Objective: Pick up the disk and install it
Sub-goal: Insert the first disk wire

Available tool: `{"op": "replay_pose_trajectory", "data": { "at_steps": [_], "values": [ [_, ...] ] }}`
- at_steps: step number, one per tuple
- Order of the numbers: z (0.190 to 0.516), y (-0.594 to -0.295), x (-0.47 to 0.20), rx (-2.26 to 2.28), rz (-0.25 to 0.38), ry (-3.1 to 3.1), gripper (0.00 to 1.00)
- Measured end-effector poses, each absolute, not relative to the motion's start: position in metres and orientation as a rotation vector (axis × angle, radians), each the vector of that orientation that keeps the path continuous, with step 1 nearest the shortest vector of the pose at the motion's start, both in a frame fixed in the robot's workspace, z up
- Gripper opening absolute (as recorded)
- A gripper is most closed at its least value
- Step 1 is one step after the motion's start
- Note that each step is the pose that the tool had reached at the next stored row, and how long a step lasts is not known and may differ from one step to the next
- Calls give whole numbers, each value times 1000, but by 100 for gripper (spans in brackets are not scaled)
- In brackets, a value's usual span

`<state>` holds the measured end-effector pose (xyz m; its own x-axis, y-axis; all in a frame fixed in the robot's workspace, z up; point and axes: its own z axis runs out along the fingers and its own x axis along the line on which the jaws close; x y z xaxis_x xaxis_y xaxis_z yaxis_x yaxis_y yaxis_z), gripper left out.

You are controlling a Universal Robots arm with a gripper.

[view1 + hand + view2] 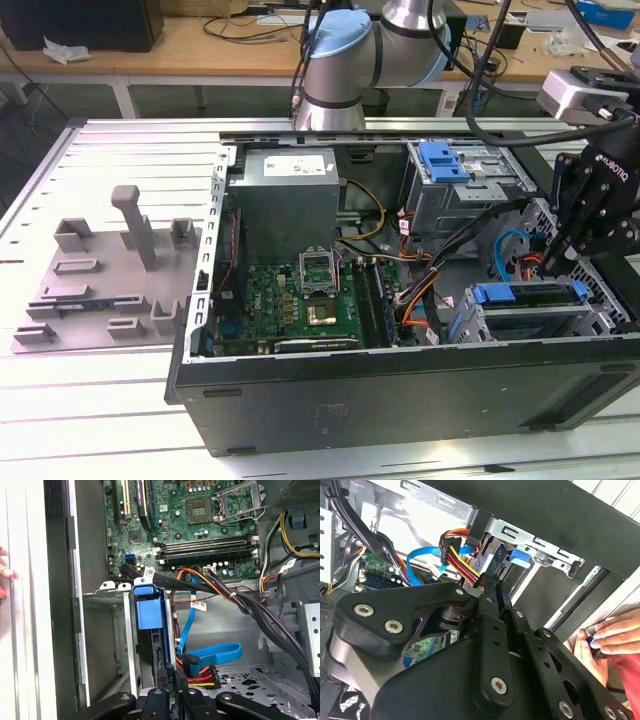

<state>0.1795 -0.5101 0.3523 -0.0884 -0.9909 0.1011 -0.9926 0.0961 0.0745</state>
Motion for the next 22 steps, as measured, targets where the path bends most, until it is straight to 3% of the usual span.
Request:
{"op": "replay_pose_trajectory", "data": {
  "at_steps": [10,22],
  "values": [
    [352,-512,179,2045,14,-2223,17],
    [353,-524,179,2068,-36,-2244,17]
  ]
}}
